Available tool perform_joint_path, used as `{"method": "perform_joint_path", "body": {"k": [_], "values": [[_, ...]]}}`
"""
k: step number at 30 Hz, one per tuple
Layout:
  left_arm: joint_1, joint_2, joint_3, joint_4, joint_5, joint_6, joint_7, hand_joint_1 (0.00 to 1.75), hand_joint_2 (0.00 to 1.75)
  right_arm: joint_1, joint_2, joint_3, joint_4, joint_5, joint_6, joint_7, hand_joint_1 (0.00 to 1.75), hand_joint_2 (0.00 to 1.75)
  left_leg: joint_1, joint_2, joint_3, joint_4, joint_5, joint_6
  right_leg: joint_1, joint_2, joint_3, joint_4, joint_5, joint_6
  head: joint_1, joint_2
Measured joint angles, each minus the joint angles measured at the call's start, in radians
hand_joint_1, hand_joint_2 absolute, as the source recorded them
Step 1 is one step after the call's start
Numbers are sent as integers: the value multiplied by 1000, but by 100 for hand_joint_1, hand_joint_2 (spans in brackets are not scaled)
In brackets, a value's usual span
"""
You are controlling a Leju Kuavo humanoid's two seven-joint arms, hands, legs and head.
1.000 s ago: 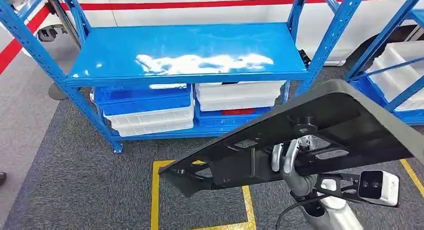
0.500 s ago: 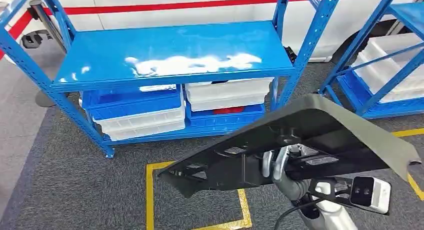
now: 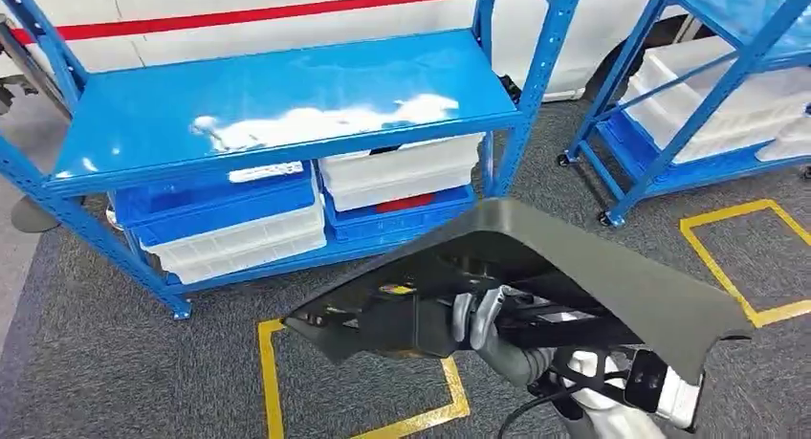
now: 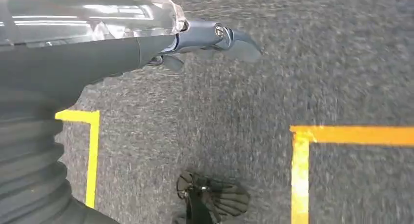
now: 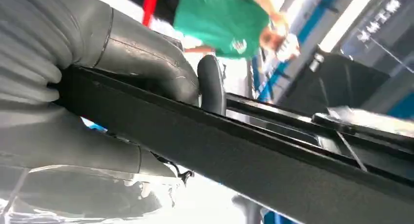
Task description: Take the parts from the cabinet and place them on the table.
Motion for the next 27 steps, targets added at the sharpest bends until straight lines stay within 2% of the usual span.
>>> {"method": "perform_joint_path", "body": {"k": [2,3,4,5,6,7,8,9,10,11,12,13,14,16,18,19,20,21,22,23,24,25,26,27], "values": [[-6,-2,0,0,-3,0,-2,0,175,-14,5,38,-11,-4,-40,17,175,175,0,19,5,-4,0,-9,2,18,-4,-1,2,-8,0,0],[-9,-2,-1,0,-6,-2,-5,0,175,-19,6,52,-21,-5,-57,18,175,175,-1,17,2,0,-7,-15,-10,28,0,-11,9,-18,0,0],[-11,-2,-2,0,-8,-3,-6,0,175,-22,6,60,-30,-10,-67,14,175,175,4,-17,-3,20,-26,-20,-11,33,1,-14,11,-23,0,0],[-9,-2,-2,0,-13,-9,-8,0,175,-26,6,62,-32,-21,-73,8,175,175,6,-48,-28,82,-68,-21,-12,40,0,-14,13,-28,0,0],[-7,1,-3,0,-16,-12,-8,0,175,-26,6,63,-32,-34,-76,0,175,175,8,-62,-62,160,-108,-23,-11,48,-1,-14,14,-30,0,0],[-4,4,-3,0,-18,-14,-8,0,175,-26,3,62,-32,-43,-69,-4,175,175,8,-69,-100,244,-144,-26,-11,61,-3,-13,14,-31,0,0],[-1,7,-4,0,-18,-16,-9,0,175,-18,0,56,-32,-43,-39,-4,175,175,8,-70,-127,302,-160,-29,-11,73,-4,-12,15,-31,0,0],[0,11,-4,0,-17,-18,-10,0,175,1,0,35,-32,-34,5,-4,175,175,9,-70,-134,316,-152,-30,-11,83,-2,-12,15,-30,0,0],[0,12,-4,0,-16,-18,-11,0,175,29,1,11,-36,-19,58,-6,175,175,10,-71,-118,280,-119,-30,-12,94,0,-11,14,-29,0,0],[0,16,-4,0,-16,-18,-14,0,175,49,4,-20,-43,-3,104,-6,175,175,12,-72,-85,209,-76,-30,-12,104,1,-9,12,-27,0,0],[1,17,-4,0,-16,-18,-17,0,175,64,9,-40,-49,8,125,-6,175,175,16,-85,-38,107,-23,-29,-14,118,2,-4,10,-23,0,0],[3,20,-4,-2,-16,-18,-21,0,175,77,20,-60,-60,23,144,-6,175,175,21,-120,-5,28,0,-28,-15,130,1,2,6,-18,0,0],[3,20,-4,-2,-18,-18,-24,0,175,91,28,-72,-68,37,147,-8,175,175,21,-156,4,15,-16,-27,-10,140,-6,8,6,-11,0,0],[4,21,-6,-2,-28,-25,-33,0,175,121,46,-90,-101,84,129,-10,175,175,17,-142,2,16,-15,-19,-16,160,-18,9,12,2,0,0],[1,23,-10,-2,-42,-37,-39,0,175,149,47,-105,-133,102,91,-11,175,175,16,-125,2,13,-10,-5,-18,179,-20,4,19,18,0,0],[-2,23,-14,-2,-46,-43,-40,0,175,160,47,-112,-150,106,78,-11,175,175,22,-109,5,4,-3,5,-21,165,-23,14,10,20,0,0],[-3,23,-16,-2,-49,-48,-42,0,175,167,47,-118,-168,107,72,-12,175,175,21,-100,5,0,-2,12,-15,115,-40,50,-18,24,0,0],[-3,24,-19,-2,-52,-51,-42,0,175,172,47,-121,-177,108,67,-12,175,175,19,-87,3,0,-2,16,-15,86,-73,116,-57,29,0,0],[0,24,-25,-2,-56,-55,-42,0,175,182,47,-127,-192,109,62,-13,175,175,16,-74,2,0,-2,17,-18,71,-113,200,-97,33,0,0],[1,25,-29,-2,-58,-59,-43,0,175,191,47,-131,-199,111,60,-12,175,175,14,-61,2,0,-3,19,-19,65,-146,270,-126,34,0,0],[1,26,-31,-2,-62,-65,-45,0,175,201,48,-134,-207,118,57,-12,175,175,12,-47,1,1,-3,19,-19,62,-171,323,-138,35,0,0],[0,26,-32,-2,-67,-69,-45,0,175,207,48,-136,-213,128,52,-12,175,175,11,-36,1,1,-3,19,-19,61,-168,321,-125,34,0,0],[-3,26,-36,-2,-71,-73,-46,0,175,213,48,-137,-221,140,44,-12,175,175,10,-25,2,1,-4,19,-19,59,-139,268,-91,31,0,0],[-5,26,-40,-2,-74,-77,-46,0,175,221,50,-137,-233,156,28,-12,175,175,8,-14,4,1,-5,18,-17,51,-86,174,-46,24,0,0]]}}
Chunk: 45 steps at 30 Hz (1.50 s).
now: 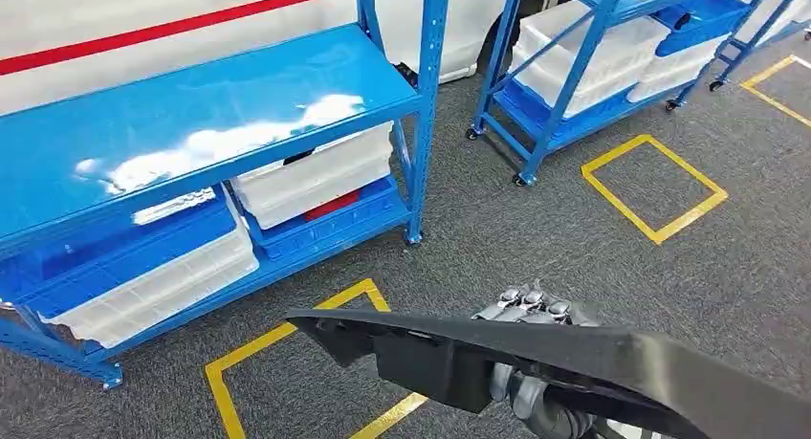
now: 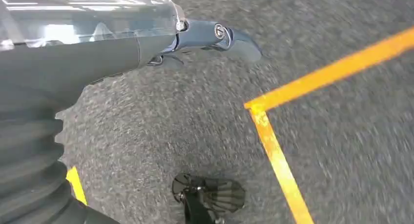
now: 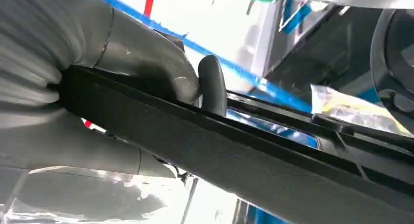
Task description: Take the parts from the cabinet and place them on the table.
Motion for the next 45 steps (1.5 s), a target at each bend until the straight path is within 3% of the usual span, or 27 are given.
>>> {"method": "perform_joint_path", "body": {"k": [1,2,3,6,7,9,11,12,14,16,17,18,22,24,25,27,28,29,31,32,33,37,38,40,42,43,45], "values": [[-2,0,-5,0,-6,-3,0,0,175,6,1,0,-13,11,-12,0,175,175,-2,7,2,0,-1,-1,4,-19,54,-94,35,-9,0,0],[-4,0,-11,0,-8,-5,0,0,175,9,2,1,-26,21,-25,0,175,175,-2,15,5,0,-3,-4,15,-75,93,-164,36,-23,0,0],[-4,-1,-15,0,-10,-7,0,0,175,12,3,3,-36,30,-38,0,175,175,-10,22,5,3,-7,-11,22,-84,94,-173,34,-30,0,0],[-7,0,-25,0,-27,-9,-4,0,175,34,6,8,-66,44,-78,0,175,175,-7,53,14,-5,-7,-25,26,-41,88,-176,40,-40,0,0],[-9,1,-30,0,-28,-10,-8,0,175,39,6,8,-74,45,-83,0,175,175,-9,44,14,-1,-15,-33,11,-29,96,-188,49,-49,0,0],[-11,2,-39,0,-34,-20,-12,0,175,40,6,14,-86,41,-90,0,175,175,-3,-41,-14,76,-72,-38,9,-12,95,-192,53,-57,0,0],[-6,8,-41,0,-37,-21,-13,0,175,46,6,16,-90,33,-86,0,175,175,-2,-57,-89,242,-151,-42,10,13,92,-191,53,-60,0,0],[-4,10,-41,0,-37,-21,-13,0,175,48,6,16,-90,29,-84,0,175,175,-2,-57,-112,292,-165,-44,10,25,92,-190,54,-60,0,0],[-4,13,-43,0,-39,-22,-13,0,175,52,6,15,-90,24,-76,0,175,175,0,-58,-110,279,-123,-46,9,55,94,-187,54,-59,0,0],[-8,16,-47,0,-41,-22,-12,0,175,54,6,15,-90,23,-71,0,175,175,4,-69,-37,114,-25,-45,7,82,95,-179,50,-53,0,0],[-8,16,-48,0,-42,-22,-10,0,175,57,6,14,-90,22,-69,0,175,175,10,-104,-7,39,4,-44,7,93,91,-173,47,-49,0,0],[-9,16,-49,0,-44,-22,-9,0,175,58,6,13,-90,21,-66,0,175,175,11,-141,0,18,-12,-41,14,103,83,-161,44,-41,0,0],[-9,14,-53,0,-45,-15,17,0,175,75,19,3,-82,-10,-6,1,175,175,10,-107,0,13,-9,-19,7,144,67,-165,55,-15,0,0],[-13,12,-58,0,-45,-9,24,0,175,77,33,-3,-68,-14,19,2,175,175,12,-86,4,2,-4,-5,9,52,46,-118,21,-9,0,0],[-12,12,-58,0,-45,-7,29,0,175,75,40,-3,-58,-16,29,2,175,175,9,-73,4,2,-4,-1,7,26,9,-44,-20,-5,0,0],[-7,12,-59,0,-48,-6,36,0,175,73,53,-3,-27,-20,57,16,175,175,5,-45,3,3,-6,1,3,11,-70,113,-82,-1,0,0],[-7,11,-60,0,-48,-7,38,0,175,70,60,-2,-7,-23,70,31,175,175,4,-32,3,3,-7,0,2,10,-88,146,-82,0,0,0],[-9,10,-61,0,-49,-8,38,0,175,64,67,-2,10,-24,80,43,175,175,2,-21,4,4,-8,0,1,9,-79,128,-60,-1,0,0],[-14,6,-64,0,-51,-14,31,0,175,45,79,4,37,-25,95,66,175,175,0,-1,9,4,-12,-2,3,-5,1,-22,21,-11,0,0],[-15,3,-65,0,-51,-18,27,0,175,31,84,7,47,-25,99,74,175,175,-2,7,14,4,-15,-5,8,-33,57,-122,58,-22,0,0],[-16,0,-66,0,-51,-20,24,0,175,18,89,11,62,-25,102,79,175,175,-4,16,17,3,-17,-8,23,-84,76,-161,38,-35,0,0],[-21,-5,-66,0,-51,-22,22,0,175,-2,101,19,91,-28,105,85,175,175,-8,53,30,-6,-22,-30,27,-36,73,-174,49,-49,0,0],[-23,-5,-66,0,-52,-22,22,0,175,-3,105,20,95,-28,105,85,175,175,-3,35,28,1,-33,-35,11,-26,84,-187,57,-54,0,0],[-22,-7,-67,0,-56,-27,21,0,175,-31,108,27,110,-43,112,97,175,175,0,-40,-14,103,-96,-38,13,-7,85,-192,60,-66,0,0],[-20,-7,-66,0,-58,-27,23,0,175,-77,107,45,147,-69,116,117,175,175,1,-58,-92,260,-161,-44,14,23,83,-191,61,-67,0,0],[-21,-8,-66,0,-57,-27,23,0,175,-97,106,52,166,-79,117,121,175,175,2,-60,-122,311,-167,-47,14,37,83,-190,61,-67,0,0],[-22,-10,-66,0,-47,-24,23,0,175,-143,105,63,210,-105,127,122,175,175,4,-61,-110,260,-104,-50,12,64,86,-187,60,-66,0,0]]}}
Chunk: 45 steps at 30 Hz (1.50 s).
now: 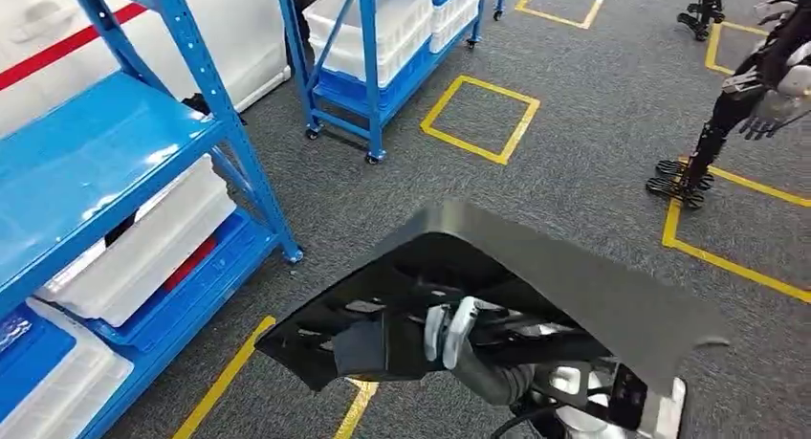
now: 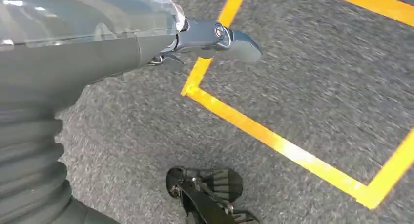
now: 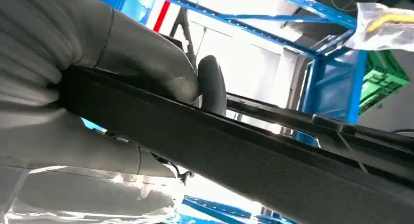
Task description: Take the parts from the cabinet and place them on the table.
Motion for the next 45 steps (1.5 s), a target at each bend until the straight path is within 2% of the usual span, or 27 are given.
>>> {"method": "perform_joint_path", "body": {"k": [2,3,4,7,8,9,10,12,14,15,17,18,19,23,25,28,29,30,32,33,34,38,39,40,41,43,45], "values": [[0,-3,0,0,7,5,-1,0,175,-45,0,9,31,-18,6,-8,175,175,8,-23,72,-175,102,-2,-3,26,2,11,-6,9,0,0],[2,-6,1,0,11,6,-2,0,175,-63,0,10,41,-27,9,-13,175,175,16,-74,91,-229,112,-3,-5,36,-4,18,-9,15,0,0],[3,-9,3,0,18,8,-3,0,175,-88,0,10,51,-39,14,-16,175,175,15,-91,95,-245,104,0,-1,48,-16,33,-11,22,0,0],[4,-12,4,0,25,13,-1,0,175,-124,-3,10,61,-69,12,-11,175,175,4,-64,90,-237,109,16,-9,75,-28,25,0,44,0,0],[4,-18,5,1,26,13,1,0,175,-133,-6,10,61,-76,6,-7,175,175,14,-50,93,-248,115,27,-8,70,-30,30,-5,48,0,0],[3,-18,5,1,27,13,3,0,175,-141,-10,10,60,-82,-3,-7,175,175,12,-40,97,-253,117,34,-4,12,-38,50,-19,51,0,0],[6,-18,5,1,27,13,4,0,175,-148,-14,10,60,-87,-8,-6,175,175,10,-27,98,-256,116,43,-4,-27,-64,100,-50,57,0,0],[14,-18,5,1,27,11,6,0,175,-151,-21,10,60,-92,-17,-6,175,175,5,2,98,-255,114,47,-10,-49,-152,270,-125,65,0,0],[16,-18,5,1,26,7,6,0,175,-147,-32,10,60,-92,-24,-8,175,175,3,29,98,-254,111,46,-15,-52,-191,338,-126,69,0,0],[15,-18,5,1,26,5,5,0,175,-147,-35,10,59,-92,-27,-8,175,175,3,41,101,-254,109,45,-15,-55,-172,297,-94,69,0,0],[13,-20,5,1,21,3,2,0,175,-149,-36,10,55,-91,-37,-8,175,175,3,62,109,-255,103,39,-13,-79,-81,125,-9,62,0,0],[12,-22,5,1,19,2,0,0,175,-151,-37,10,51,-91,-40,-8,175,175,2,70,115,-255,99,34,-8,-119,-36,40,11,54,0,0],[12,-23,5,1,19,2,-2,0,175,-155,-38,10,50,-90,-42,-6,175,175,-6,77,114,-252,94,26,7,-131,-30,23,-2,45,0,0],[8,-29,5,1,19,0,-6,0,175,-154,-40,10,43,-88,-51,0,175,175,-5,113,130,-262,87,5,6,-83,-31,13,4,22,0,0],[7,-29,5,1,18,2,-9,0,175,-159,-40,10,40,-88,-57,1,175,175,1,24,105,-200,42,1,-3,-69,-22,3,8,9,0,0],[16,-31,5,2,10,5,-8,0,175,-152,-40,14,40,-88,-64,0,175,175,2,3,-15,40,-60,-2,0,-33,-22,4,7,3,0,0],[18,-31,5,2,10,7,-2,0,175,-147,-41,15,40,-88,-68,-2,175,175,2,3,-34,68,-54,-2,0,-19,-21,4,7,3,0,0],[19,-31,5,2,8,9,4,0,175,-143,-42,15,41,-88,-71,-6,175,175,2,2,-29,42,-23,-1,0,-5,-20,5,7,3,0,0],[17,-31,5,2,8,15,14,0,175,-141,-42,17,42,-88,-71,-14,175,175,5,-12,35,-117,78,2,-2,23,-15,9,3,8,0,0],[18,-30,5,2,8,17,18,0,175,-141,-42,18,42,-88,-69,-18,175,175,8,-45,70,-201,121,3,-4,34,-15,14,0,13,0,0],[19,-30,5,2,7,17,20,0,175,-142,-42,20,42,-88,-68,-21,175,175,10,-93,83,-237,112,6,1,45,-21,24,-4,20,0,0],[15,-31,4,2,1,14,20,0,175,-143,-43,27,42,-88,-64,-21,175,175,6,-56,90,-251,115,26,-8,87,-35,19,5,48,0,0],[13,-32,3,2,1,13,20,0,175,-143,-43,28,42,-88,-63,-21,175,175,10,-40,95,-258,121,34,-10,57,-36,30,-2,48,0,0],[13,-31,3,2,1,11,19,0,175,-148,-44,28,42,-88,-61,-21,175,175,8,-31,98,-263,121,41,-3,0,-53,66,-28,53,1,0],[15,-31,3,2,1,9,17,0,175,-153,-44,30,42,-90,-60,-21,175,175,4,-17,98,-263,121,44,-5,-29,-89,137,-67,57,0,0],[18,-31,3,2,1,5,14,0,175,-153,-45,32,44,-95,-58,-21,175,175,-1,10,98,-263,117,49,-10,-49,-170,293,-129,63,0,0],[17,-31,3,2,1,5,14,0,175,-153,-51,33,50,-102,-58,-21,175,175,-3,34,100,-263,114,48,-14,-54,-187,320,-112,64,0,0]]}}
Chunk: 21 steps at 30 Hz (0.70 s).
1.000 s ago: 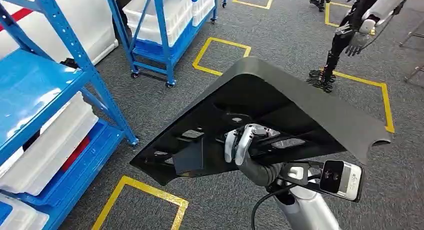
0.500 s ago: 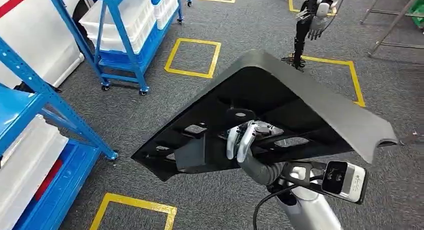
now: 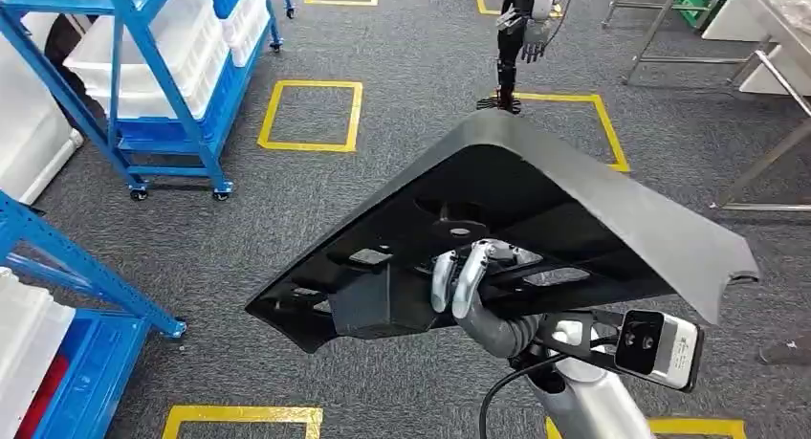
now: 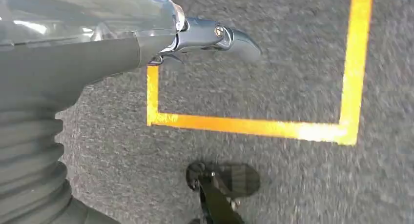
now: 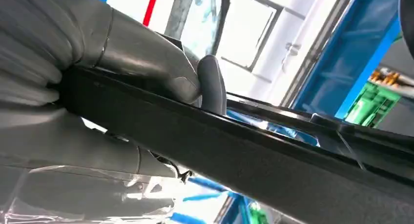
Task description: Take the parts from the cabinet and place them on the table.
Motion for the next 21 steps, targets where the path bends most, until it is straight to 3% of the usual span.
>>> {"method": "perform_joint_path", "body": {"k": [1,2,3,4,8,9,10,11,12,13,14,15,16,17,18,19,20,21], "values": [[-1,0,0,0,0,-2,0,0,175,-1,-2,1,3,-3,0,0,175,175,-1,12,3,0,-2,-1,0,-4,30,-59,38,-2,0,0],[-2,0,0,0,0,-3,0,0,175,-6,-2,2,6,-6,0,0,175,175,-1,22,7,0,-5,-3,2,-14,79,-151,83,-5,0,0],[-2,-2,-1,0,-1,-6,0,0,175,-13,-3,5,10,-8,0,-1,175,175,-1,32,12,0,-9,-6,4,-38,134,-249,121,-12,0,0],[-2,-2,-1,0,-1,-5,0,0,175,-21,-3,6,13,-8,0,-2,175,175,-5,40,15,0,-13,-12,18,-85,161,-301,108,-23,0,0],[-8,-2,-2,0,-2,-3,0,0,175,-28,-5,13,22,-10,-6,-5,175,175,-7,74,25,-4,-20,-33,27,-38,155,-307,113,-40,0,0],[-9,-2,-2,0,-2,-3,0,0,175,-29,-5,15,22,-10,-8,-6,175,175,-3,68,25,-2,-30,-40,13,-25,166,-320,120,-48,0,0],[-9,0,-2,0,-2,-3,0,0,175,-32,-6,18,22,-10,-9,-8,175,175,-1,22,19,29,-50,-43,14,-17,170,-324,121,-52,0,0],[-9,-1,-2,0,-2,-2,0,0,175,-36,-5,20,24,-10,-9,-9,175,175,0,-9,-11,94,-85,-44,14,-11,170,-324,121,-58,0,0],[-6,-1,-2,1,-2,-3,0,0,175,-35,-5,25,26,-10,-10,-9,175,175,0,-25,-52,177,-126,-47,14,0,171,-324,120,-61,0,0],[-4,-1,-2,1,-3,-3,0,0,175,-34,-5,26,29,-10,-10,-8,175,175,0,-31,-97,265,-159,-50,15,13,170,-323,119,-62,0,0],[-1,-1,-2,1,-3,-3,0,0,175,-32,-5,27,32,-10,-10,-8,175,175,0,-32,-130,323,-171,-52,16,27,171,-322,119,-62,0,0],[0,0,-2,1,-3,-2,0,0,175,-32,-5,28,34,-10,-10,-8,175,175,0,-32,-141,331,-158,-52,17,41,172,-321,118,-62,0,0],[0,0,-2,1,-2,-3,0,0,175,-32,-5,28,34,-10,-10,-8,175,175,1,-33,-127,285,-118,-52,16,56,173,-319,118,-61,0,0],[-1,0,-2,1,-3,-3,0,0,175,-32,-5,28,35,-10,-10,-8,175,175,2,-38,-93,201,-64,-52,14,70,175,-315,115,-57,0,0],[-1,1,-2,1,-3,-3,0,0,175,-32,-5,28,35,-10,-10,-8,175,175,4,-46,-65,136,-28,-52,13,78,176,-312,113,-54,0,0],[0,1,-2,1,-2,-2,0,0,175,-33,-5,28,35,-10,-10,-9,175,175,12,-97,-23,33,8,-52,10,92,174,-302,106,-47,0,0],[-1,0,-2,1,-3,-2,1,0,175,-35,-5,28,35,-10,-10,-9,175,175,11,-125,-15,17,-6,-51,15,102,166,-293,103,-41,0,0],[-2,0,-2,1,-3,0,4,0,175,-33,-5,29,35,-8,-11,-8,175,175,12,-114,-16,22,-3,-42,11,109,159,-293,107,-37,0,0]]}}
